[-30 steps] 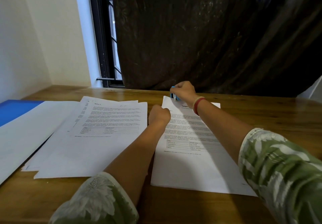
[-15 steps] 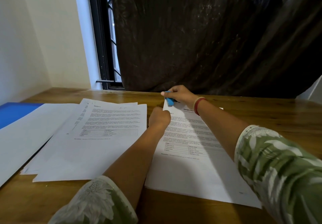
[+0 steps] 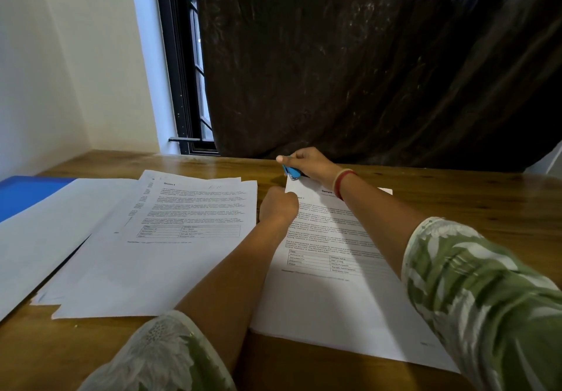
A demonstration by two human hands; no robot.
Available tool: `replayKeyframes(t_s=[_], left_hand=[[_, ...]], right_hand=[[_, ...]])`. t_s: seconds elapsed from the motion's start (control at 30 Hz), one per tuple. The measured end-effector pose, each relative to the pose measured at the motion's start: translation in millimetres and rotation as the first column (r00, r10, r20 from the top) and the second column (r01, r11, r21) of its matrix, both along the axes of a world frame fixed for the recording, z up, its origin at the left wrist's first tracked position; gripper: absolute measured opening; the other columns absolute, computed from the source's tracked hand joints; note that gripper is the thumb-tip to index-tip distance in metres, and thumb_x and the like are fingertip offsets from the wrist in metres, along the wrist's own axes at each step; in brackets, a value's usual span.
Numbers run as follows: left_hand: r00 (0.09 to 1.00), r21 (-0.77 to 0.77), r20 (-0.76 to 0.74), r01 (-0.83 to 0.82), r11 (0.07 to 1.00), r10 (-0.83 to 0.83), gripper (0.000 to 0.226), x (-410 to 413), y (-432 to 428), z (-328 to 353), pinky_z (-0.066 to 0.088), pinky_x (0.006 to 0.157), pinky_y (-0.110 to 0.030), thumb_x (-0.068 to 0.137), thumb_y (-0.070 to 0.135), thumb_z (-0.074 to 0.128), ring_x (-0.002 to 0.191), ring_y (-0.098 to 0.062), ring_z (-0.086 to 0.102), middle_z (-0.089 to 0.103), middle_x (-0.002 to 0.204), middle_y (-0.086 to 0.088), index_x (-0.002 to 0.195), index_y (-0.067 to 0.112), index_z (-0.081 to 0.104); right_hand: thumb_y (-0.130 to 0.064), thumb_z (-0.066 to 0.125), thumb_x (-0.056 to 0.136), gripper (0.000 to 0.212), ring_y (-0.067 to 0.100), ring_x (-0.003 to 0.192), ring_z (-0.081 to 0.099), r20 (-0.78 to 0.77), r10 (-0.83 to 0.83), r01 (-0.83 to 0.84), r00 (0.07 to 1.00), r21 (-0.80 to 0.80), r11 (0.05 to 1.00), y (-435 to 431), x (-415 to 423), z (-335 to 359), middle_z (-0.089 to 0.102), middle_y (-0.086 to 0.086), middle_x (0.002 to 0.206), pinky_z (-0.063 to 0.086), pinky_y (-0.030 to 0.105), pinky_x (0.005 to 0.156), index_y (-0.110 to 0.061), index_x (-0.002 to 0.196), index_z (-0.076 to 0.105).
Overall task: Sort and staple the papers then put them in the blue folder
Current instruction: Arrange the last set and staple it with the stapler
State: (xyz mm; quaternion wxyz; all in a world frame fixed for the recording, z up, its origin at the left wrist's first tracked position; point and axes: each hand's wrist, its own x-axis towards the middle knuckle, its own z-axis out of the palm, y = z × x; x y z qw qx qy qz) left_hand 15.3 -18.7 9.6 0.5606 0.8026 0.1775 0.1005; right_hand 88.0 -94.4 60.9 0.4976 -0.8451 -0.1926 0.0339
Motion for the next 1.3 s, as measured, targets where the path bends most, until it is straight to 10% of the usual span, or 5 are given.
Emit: replayKeyframes(t_s=[0.77, 1.1, 1.3], left_hand=[[1.000, -0.012, -0.005, 0.004, 1.000, -0.004, 0.016, -3, 1, 2, 0.039, 0.059, -0.025, 0.101, 0.021, 0.042, 0.075, -0.016, 0.054, 0.056, 0.091, -0.007, 0.110, 0.011, 0.051], [0.996, -0.090, 0.072, -0.037, 0.995, 0.044, 0.029, 6, 13, 2, 0.049, 0.068, -0.028, 0.096, 0.034, 0.056, 0.076, -0.021, 0.064, 0.068, 0.084, -0.007, 0.071, 0.018, 0.056], [0.990, -0.017, 0.130, -0.061, 0.998, 0.062, 0.022, -1, 13, 6, 0.032, 0.048, -0.015, 0.095, 0.032, 0.059, 0.057, -0.004, 0.054, 0.057, 0.066, 0.009, 0.076, 0.020, 0.059]], right_hand=[[-0.040, 0.028, 0.105, 0.047, 0.030, 0.093, 0.059, 0.323, -0.018, 0.083, 0.946, -0.188, 0.979, 18, 8, -29, 0.060, 0.014, 0.098, 0.049, 0.047, 0.088, -0.003, 0.103, 0.058], [-0.035, 0.027, 0.106, 0.041, 0.024, 0.088, 0.057, 0.337, -0.082, 0.139, 0.938, -0.151, 0.979, 17, 11, -36, 0.059, 0.011, 0.095, 0.047, 0.037, 0.080, -0.006, 0.104, 0.056], [-0.037, 0.026, 0.106, 0.034, 0.017, 0.081, 0.054, 0.346, -0.067, 0.120, 0.936, -0.135, 0.984, 13, 6, -37, 0.054, 0.004, 0.087, 0.042, 0.031, 0.071, -0.014, 0.097, 0.050]])
